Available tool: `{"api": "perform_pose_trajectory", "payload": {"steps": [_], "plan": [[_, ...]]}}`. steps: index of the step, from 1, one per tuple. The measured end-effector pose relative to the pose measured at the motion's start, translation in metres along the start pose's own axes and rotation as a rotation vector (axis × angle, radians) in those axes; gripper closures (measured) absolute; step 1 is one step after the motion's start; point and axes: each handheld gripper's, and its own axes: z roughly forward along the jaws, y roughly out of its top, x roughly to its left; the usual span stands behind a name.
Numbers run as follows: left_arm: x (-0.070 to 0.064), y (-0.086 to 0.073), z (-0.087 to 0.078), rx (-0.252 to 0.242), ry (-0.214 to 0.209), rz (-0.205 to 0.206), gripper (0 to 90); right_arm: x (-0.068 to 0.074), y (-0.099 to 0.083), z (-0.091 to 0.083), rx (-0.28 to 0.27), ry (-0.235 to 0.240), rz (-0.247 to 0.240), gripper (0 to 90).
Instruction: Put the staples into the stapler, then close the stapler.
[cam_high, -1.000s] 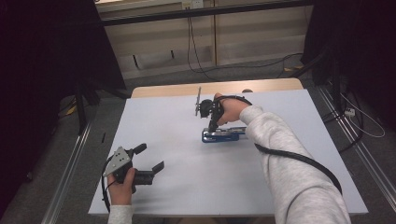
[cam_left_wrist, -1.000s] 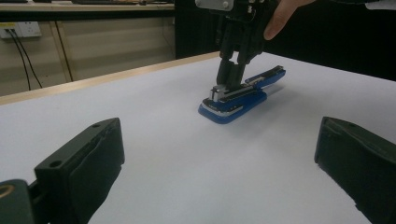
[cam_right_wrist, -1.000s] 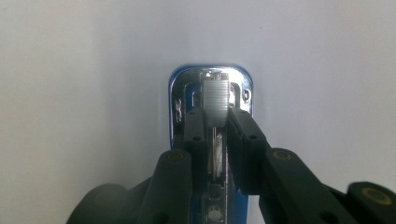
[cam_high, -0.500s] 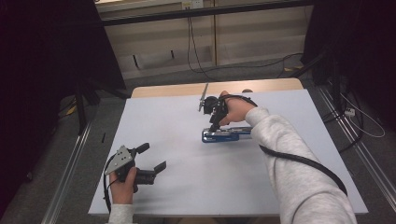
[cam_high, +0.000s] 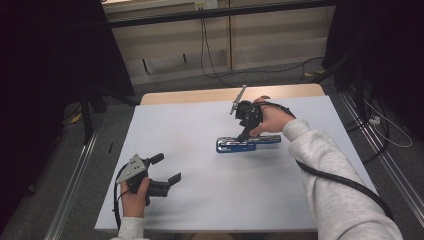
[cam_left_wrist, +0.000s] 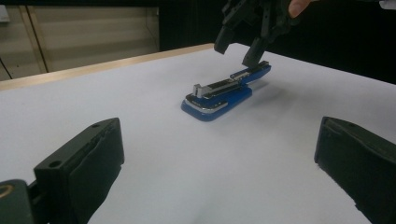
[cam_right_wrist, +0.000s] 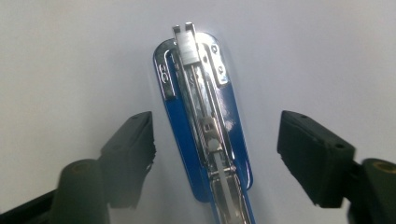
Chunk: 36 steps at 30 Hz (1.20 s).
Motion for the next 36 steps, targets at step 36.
{"api": "perform_pose_trajectory", "payload": {"steps": [36], "plan": [[0.003, 0.018, 0.072, 0.136, 0.008, -0.044, 4.0, 0.016, -0.132, -0.036, -0.168, -0.162, 0.265, 18.8]]}}
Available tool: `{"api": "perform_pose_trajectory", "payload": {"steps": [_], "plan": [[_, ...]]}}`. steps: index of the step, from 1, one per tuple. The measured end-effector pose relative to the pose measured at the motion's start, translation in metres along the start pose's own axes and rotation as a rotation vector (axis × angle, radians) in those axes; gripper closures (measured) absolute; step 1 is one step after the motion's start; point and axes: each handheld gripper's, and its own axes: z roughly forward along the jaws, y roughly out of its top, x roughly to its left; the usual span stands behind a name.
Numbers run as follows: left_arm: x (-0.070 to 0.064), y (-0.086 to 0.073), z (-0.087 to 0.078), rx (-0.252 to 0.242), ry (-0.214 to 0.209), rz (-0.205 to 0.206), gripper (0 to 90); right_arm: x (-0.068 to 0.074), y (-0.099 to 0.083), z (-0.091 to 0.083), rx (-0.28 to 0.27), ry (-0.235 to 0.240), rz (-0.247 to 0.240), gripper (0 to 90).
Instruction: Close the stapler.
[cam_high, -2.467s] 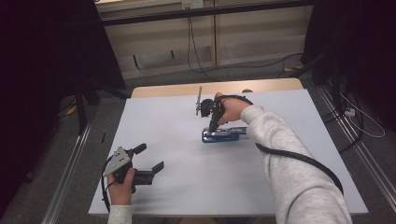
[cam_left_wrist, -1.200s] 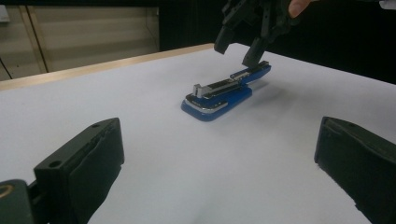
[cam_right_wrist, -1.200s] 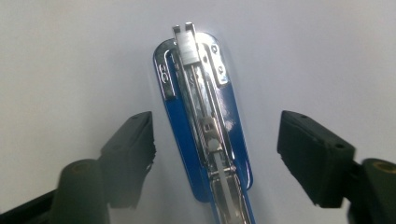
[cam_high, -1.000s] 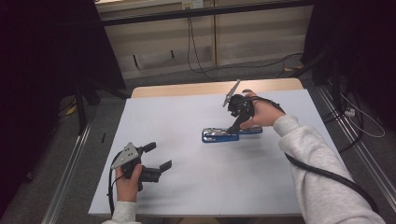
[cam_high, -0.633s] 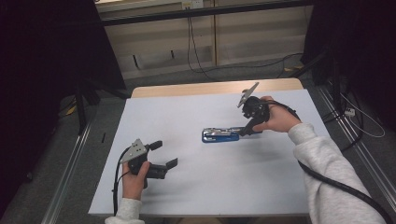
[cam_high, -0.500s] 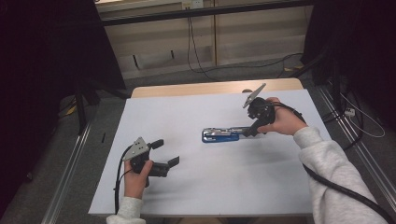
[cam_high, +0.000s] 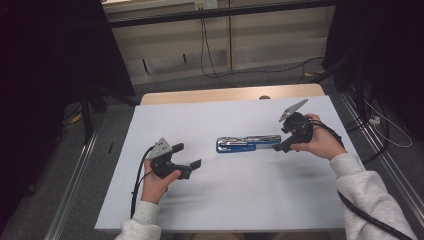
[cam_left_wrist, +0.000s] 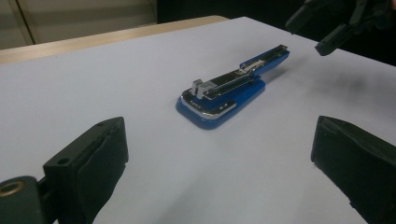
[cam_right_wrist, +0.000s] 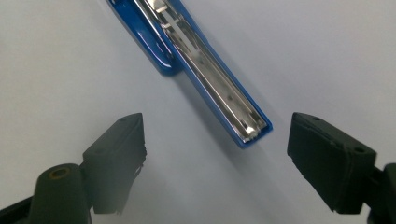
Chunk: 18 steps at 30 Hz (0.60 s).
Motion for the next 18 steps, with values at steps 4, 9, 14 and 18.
{"api": "perform_pose_trajectory", "payload": {"steps": [4, 9, 14, 18], "plan": [[0.003, 0.005, 0.011, 0.025, 0.027, -0.009, 6.7, 0.0, -0.011, -0.001, -0.006, -0.012, 0.027, 23.0], [0.006, 0.006, 0.021, 0.057, 0.028, 0.01, 18.5, 0.002, -0.021, -0.002, -0.022, -0.042, 0.044, 32.6], [0.009, 0.008, 0.031, 0.088, 0.054, -0.005, 37.3, 0.002, -0.035, -0.004, -0.04, -0.066, 0.085, 54.3], [0.016, 0.005, 0.04, 0.138, 0.074, -0.025, 45.9, 0.001, -0.042, -0.003, -0.044, -0.077, 0.112, 62.4]]}}
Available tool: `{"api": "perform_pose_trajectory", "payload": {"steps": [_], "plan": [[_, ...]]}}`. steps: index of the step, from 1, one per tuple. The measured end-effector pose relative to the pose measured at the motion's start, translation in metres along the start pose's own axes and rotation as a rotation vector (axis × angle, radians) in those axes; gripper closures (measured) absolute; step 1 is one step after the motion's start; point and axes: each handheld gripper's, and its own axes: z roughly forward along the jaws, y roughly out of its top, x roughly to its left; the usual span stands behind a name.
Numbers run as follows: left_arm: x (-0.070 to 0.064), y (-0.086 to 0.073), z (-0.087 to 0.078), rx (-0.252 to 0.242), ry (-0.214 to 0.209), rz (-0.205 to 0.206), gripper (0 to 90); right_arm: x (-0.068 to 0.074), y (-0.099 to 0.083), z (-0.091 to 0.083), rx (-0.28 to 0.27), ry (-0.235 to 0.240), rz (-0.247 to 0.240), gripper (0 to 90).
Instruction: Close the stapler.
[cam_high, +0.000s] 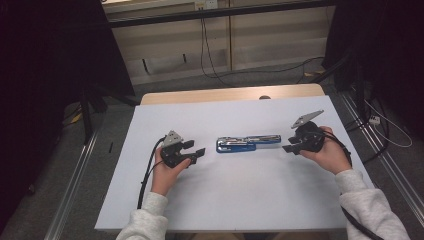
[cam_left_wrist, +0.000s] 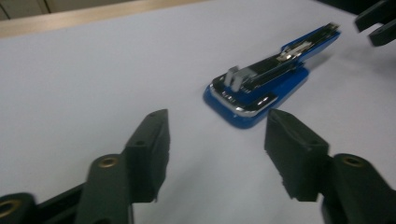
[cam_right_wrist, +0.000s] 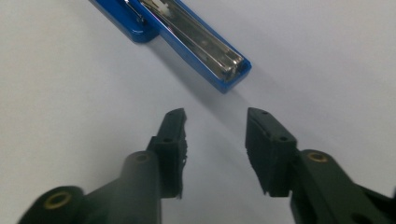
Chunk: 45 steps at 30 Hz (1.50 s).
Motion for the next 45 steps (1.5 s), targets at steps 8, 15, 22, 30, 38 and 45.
{"api": "perform_pose_trajectory", "payload": {"steps": [8, 15, 22, 30, 38, 45], "plan": [[0.002, 0.006, 0.02, 0.072, 0.008, 0.004, 74.8, -0.002, -0.006, 0.011, 0.006, -0.036, 0.026, 83.1], [0.0, 0.012, 0.036, 0.109, 0.002, 0.008, 84.6, -0.007, -0.005, 0.017, -0.015, -0.051, 0.053, 90.0], [-0.002, 0.014, 0.052, 0.161, 0.014, 0.04, 86.2, -0.009, 0.002, 0.031, 0.003, -0.055, 0.042, 90.0], [-0.005, 0.016, 0.061, 0.161, -0.032, 0.049, 86.2, -0.008, 0.004, 0.038, 0.016, -0.033, 0.037, 90.0], [-0.008, 0.017, 0.068, 0.172, -0.034, 0.068, 87.0, -0.005, 0.011, 0.034, -0.029, -0.029, 0.031, 90.0], [-0.007, 0.018, 0.066, 0.173, 0.002, 0.072, 80.7, 0.007, 0.024, 0.027, -0.11, -0.014, 0.005, 80.4]]}}
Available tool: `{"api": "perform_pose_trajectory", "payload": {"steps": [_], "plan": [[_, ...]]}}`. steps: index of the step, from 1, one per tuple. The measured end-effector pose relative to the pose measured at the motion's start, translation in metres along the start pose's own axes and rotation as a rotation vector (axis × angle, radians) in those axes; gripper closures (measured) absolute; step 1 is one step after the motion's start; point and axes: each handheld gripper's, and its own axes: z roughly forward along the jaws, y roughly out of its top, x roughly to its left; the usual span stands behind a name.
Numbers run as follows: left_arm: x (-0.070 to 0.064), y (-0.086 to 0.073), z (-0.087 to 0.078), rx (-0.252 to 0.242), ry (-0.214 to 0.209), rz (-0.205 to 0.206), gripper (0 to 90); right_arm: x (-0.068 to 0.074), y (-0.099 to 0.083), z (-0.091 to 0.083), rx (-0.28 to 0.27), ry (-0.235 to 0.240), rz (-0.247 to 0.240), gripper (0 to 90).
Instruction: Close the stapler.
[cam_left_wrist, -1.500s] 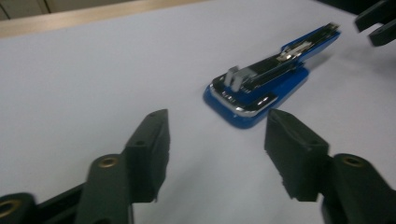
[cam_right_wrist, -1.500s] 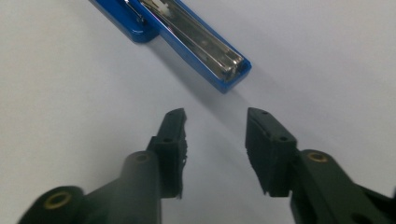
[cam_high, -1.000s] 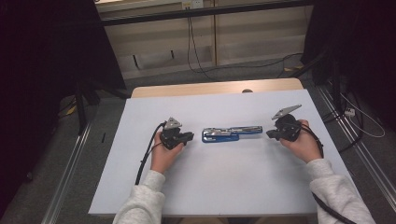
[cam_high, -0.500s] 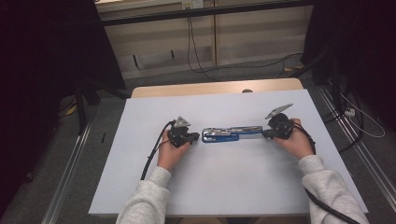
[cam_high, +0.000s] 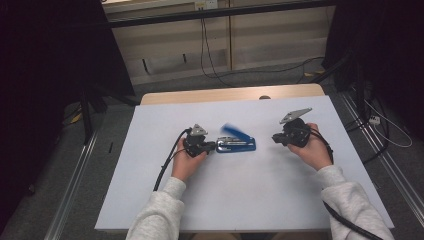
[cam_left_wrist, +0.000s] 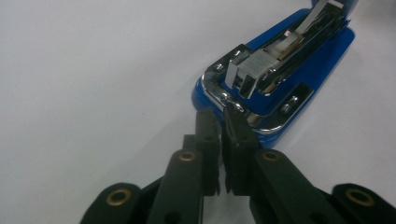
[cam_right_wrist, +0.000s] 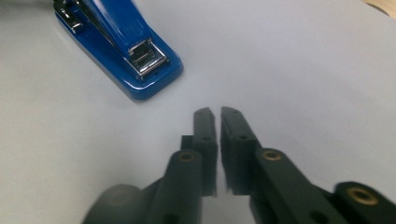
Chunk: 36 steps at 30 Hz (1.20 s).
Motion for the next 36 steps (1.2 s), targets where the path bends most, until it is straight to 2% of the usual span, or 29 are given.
{"api": "perform_pose_trajectory", "payload": {"steps": [1, 3, 5, 7, 8, 10, 11, 13, 14, 15, 16, 17, 23, 26, 31, 33, 36], "plan": [[0.0, 0.0, 0.0, 0.0, 0.0, 0.0, 75.5, 0.001, -0.001, 0.001, -0.004, -0.001, 0.001, 77.6], [0.003, -0.001, -0.003, -0.001, 0.007, -0.011, 73.4, 0.002, -0.002, 0.001, -0.002, 0.003, 0.001, 75.0], [0.004, -0.001, -0.007, -0.011, 0.015, -0.034, 60.6, 0.002, -0.005, 0.003, -0.007, 0.007, 0.024, 65.6], [0.003, -0.001, -0.012, -0.024, 0.001, -0.038, 53.5, 0.003, -0.009, 0.004, -0.01, 0.021, 0.039, 56.8], [0.002, -0.001, -0.019, -0.049, -0.007, -0.054, 40.8, 0.004, -0.014, 0.004, -0.019, 0.036, 0.063, 51.5], [0.002, -0.003, -0.027, -0.081, -0.022, -0.052, 38.1, 0.006, -0.018, 0.003, -0.017, 0.058, 0.07, 46.7], [0.002, -0.003, -0.027, -0.081, -0.022, -0.052, 32.9, 0.006, -0.018, 0.003, -0.017, 0.058, 0.07, 46.7], [0.002, -0.006, -0.04, -0.101, -0.04, -0.068, 29.8, 0.01, -0.023, -0.002, -0.011, 0.056, 0.069, 39.9], [0.002, -0.006, -0.04, -0.101, -0.04, -0.068, 28.4, 0.01, -0.023, -0.002, -0.011, 0.056, 0.069, 39.9], [0.003, -0.007, -0.044, -0.105, -0.044, -0.081, 26.7, 0.011, -0.026, -0.008, -0.029, 0.058, 0.089, 37.9], [0.003, -0.009, -0.048, -0.111, -0.047, -0.095, 26.7, 0.011, -0.026, -0.008, -0.029, 0.058, 0.089, 37.9], [0.005, -0.013, -0.056, -0.116, -0.047, -0.106, 23.9, 0.013, -0.03, -0.016, -0.041, 0.055, 0.098, 34.8], [0.005, -0.02, -0.071, -0.145, -0.044, -0.125, 20.6, 0.021, -0.041, -0.03, -0.047, 0.059, 0.098, 27.9], [0.003, -0.023, -0.079, -0.133, -0.019, -0.112, 18.6, 0.023, -0.045, -0.033, -0.039, 0.054, 0.091, 27.1], [0.001, -0.031, -0.09, -0.148, -0.021, -0.107, 15.3, 0.028, -0.053, -0.037, -0.027, 0.062, 0.084, 23.6], [0.001, -0.034, -0.094, -0.135, -0.014, -0.094, 15.0, 0.029, -0.054, -0.038, -0.029, 0.062, 0.079, 23.4], [0.003, -0.043, -0.101, -0.138, -0.003, -0.12, 14.0, 0.032, -0.057, -0.043, -0.025, 0.053, 0.078, 23.1]]}}
